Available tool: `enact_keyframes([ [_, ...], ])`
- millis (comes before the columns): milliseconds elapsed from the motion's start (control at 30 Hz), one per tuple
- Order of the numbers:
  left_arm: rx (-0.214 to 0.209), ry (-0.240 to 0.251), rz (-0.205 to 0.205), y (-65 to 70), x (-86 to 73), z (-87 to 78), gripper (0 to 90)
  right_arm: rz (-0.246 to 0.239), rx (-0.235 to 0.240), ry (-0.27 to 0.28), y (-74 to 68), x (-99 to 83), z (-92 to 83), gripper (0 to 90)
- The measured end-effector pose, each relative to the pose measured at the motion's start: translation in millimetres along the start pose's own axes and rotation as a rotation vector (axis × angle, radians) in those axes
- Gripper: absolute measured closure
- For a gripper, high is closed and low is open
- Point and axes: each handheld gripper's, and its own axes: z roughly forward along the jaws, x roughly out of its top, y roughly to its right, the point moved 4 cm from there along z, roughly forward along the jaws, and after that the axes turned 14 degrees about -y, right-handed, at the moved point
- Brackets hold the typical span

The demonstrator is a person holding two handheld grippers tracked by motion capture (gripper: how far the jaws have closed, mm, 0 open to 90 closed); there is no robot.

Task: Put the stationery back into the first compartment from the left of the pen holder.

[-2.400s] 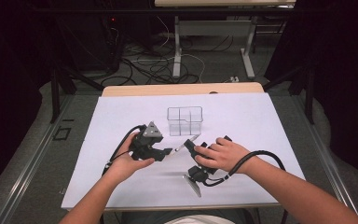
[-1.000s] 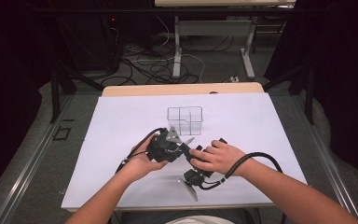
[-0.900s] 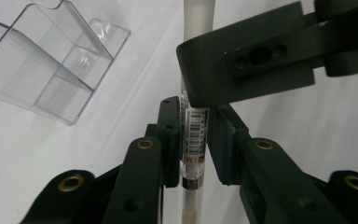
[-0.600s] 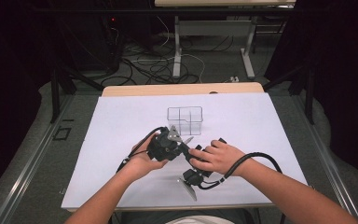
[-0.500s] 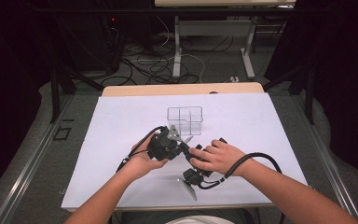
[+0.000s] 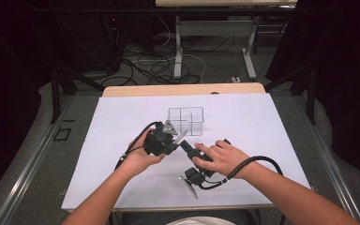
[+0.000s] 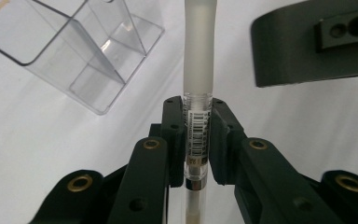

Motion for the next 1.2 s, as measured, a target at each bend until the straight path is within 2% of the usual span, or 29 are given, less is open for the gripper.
enact_keyframes([
  [33, 0.003, -0.009, -0.002, -1.8, -0.5, -1.0, 79.0, 0.005, 0.012, 0.0, -0.9, 0.1, 0.4, 57.8],
  [167, -0.008, 0.009, -0.034, -7.8, 0.3, -3.4, 79.0, 0.064, 0.08, -0.011, -2.5, -0.6, 1.0, 50.5],
  [200, -0.023, 0.017, -0.063, -8.4, 1.0, -4.3, 79.0, 0.064, 0.08, -0.011, -2.5, -0.6, 1.0, 50.5],
  [233, -0.022, 0.031, -0.075, -10.0, 1.8, -5.3, 79.0, 0.103, 0.107, -0.023, -4.6, -1.2, 1.2, 49.0],
  [267, -0.029, 0.044, -0.085, -12.4, 3.1, -7.3, 79.0, 0.203, 0.149, -0.034, -7.7, -2.3, 0.9, 46.4],
  [300, -0.032, 0.05, -0.09, -14.0, 3.8, -8.6, 79.0, 0.224, 0.175, -0.042, -7.9, -3.4, 1.9, 45.2],
  [333, -0.039, 0.063, -0.095, -16.2, 5.0, -10.4, 79.0, 0.224, 0.175, -0.042, -7.9, -3.4, 1.9, 45.2],
  [400, -0.045, 0.104, -0.113, -19.8, 8.4, -13.7, 79.0, 0.29, 0.225, -0.059, -9.8, -6.2, 4.5, 43.3],
  [433, -0.046, 0.125, -0.12, -22.2, 10.0, -15.5, 79.0, 0.29, 0.225, -0.059, -9.8, -6.2, 4.5, 43.3],
  [467, -0.051, 0.161, -0.127, -25.6, 12.7, -17.4, 79.0, 0.31, 0.234, -0.061, -10.1, -6.7, 5.1, 41.7],
  [533, -0.056, 0.192, -0.146, -30.9, 16.0, -20.7, 78.9, 0.396, 0.276, -0.061, -13.2, -7.1, 7.6, 36.4],
  [567, -0.057, 0.22, -0.162, -33.8, 18.2, -22.5, 78.9, 0.396, 0.276, -0.061, -13.2, -7.1, 7.6, 36.4],
  [600, -0.057, 0.252, -0.165, -38.7, 20.9, -25.1, 78.9, 0.471, 0.308, -0.059, -15.7, -7.5, 8.3, 33.3],
  [633, -0.056, 0.271, -0.177, -41.3, 22.7, -26.5, 79.0, 0.494, 0.309, -0.053, -16.1, -7.8, 9.0, 32.2],
  [667, -0.054, 0.292, -0.189, -45.0, 24.9, -28.4, 79.0, 0.494, 0.309, -0.053, -16.1, -7.8, 9.0, 32.2],
  [700, -0.052, 0.315, -0.2, -48.6, 27.2, -30.0, 79.0, 0.545, 0.364, -0.075, -17.6, -9.9, 7.6, 29.7],
  [733, -0.041, 0.323, -0.208, -52.6, 28.8, -31.8, 79.0, 0.545, 0.364, -0.075, -17.6, -9.9, 7.6, 29.7],
  [767, -0.044, 0.349, -0.221, -57.2, 31.0, -33.2, 79.0, 0.613, 0.372, -0.053, -19.7, -11.4, 10.3, 28.2],
  [800, -0.039, 0.36, -0.231, -60.0, 31.9, -34.1, 79.0, 0.613, 0.372, -0.053, -19.7, -11.4, 10.3, 28.2],
  [867, -0.036, 0.387, -0.251, -66.6, 34.0, -36.4, 79.0, 0.659, 0.385, -0.058, -20.7, -13.7, 10.9, 25.4],
  [900, -0.02, 0.403, -0.269, -69.5, 34.8, -37.0, 79.0, 0.671, 0.423, -0.082, -21.0, -16.0, 9.2, 24.5],
  [933, -0.015, 0.414, -0.281, -72.3, 35.2, -37.8, 79.0, 0.709, 0.399, -0.056, -21.9, -16.7, 11.8, 24.1],
  [967, -0.013, 0.435, -0.295, -75.3, 36.1, -38.2, 79.0, 0.736, 0.411, -0.062, -22.4, -18.4, 11.6, 23.5],
  [1000, -0.009, 0.445, -0.304, -77.4, 36.5, -38.5, 79.0, 0.797, 0.43, -0.053, -23.5, -19.2, 11.7, 22.5],
  [1033, -0.003, 0.458, -0.313, -79.1, 36.9, -38.7, 79.0, 0.835, 0.452, -0.048, -24.1, -20.6, 11.3, 21.5],
  [1067, -0.001, 0.458, -0.316, -80.4, 36.7, -39.0, 79.0, 0.857, 0.462, -0.041, -24.0, -22.4, 11.9, 20.9],
  [1100, 0.007, 0.47, -0.326, -81.9, 37.4, -38.5, 79.0, 0.863, 0.473, -0.067, -23.4, -25.2, 10.5, 20.1],
  [1133, 0.019, 0.478, -0.337, -83.6, 37.9, -38.1, 79.0, 0.942, 0.488, -0.049, -24.8, -28.5, 11.8, 18.2],
  [1200, 0.028, 0.496, -0.355, -86.6, 39.1, -36.6, 79.0, 0.958, 0.492, -0.057, -24.9, -30.4, 11.6, 17.3],
])
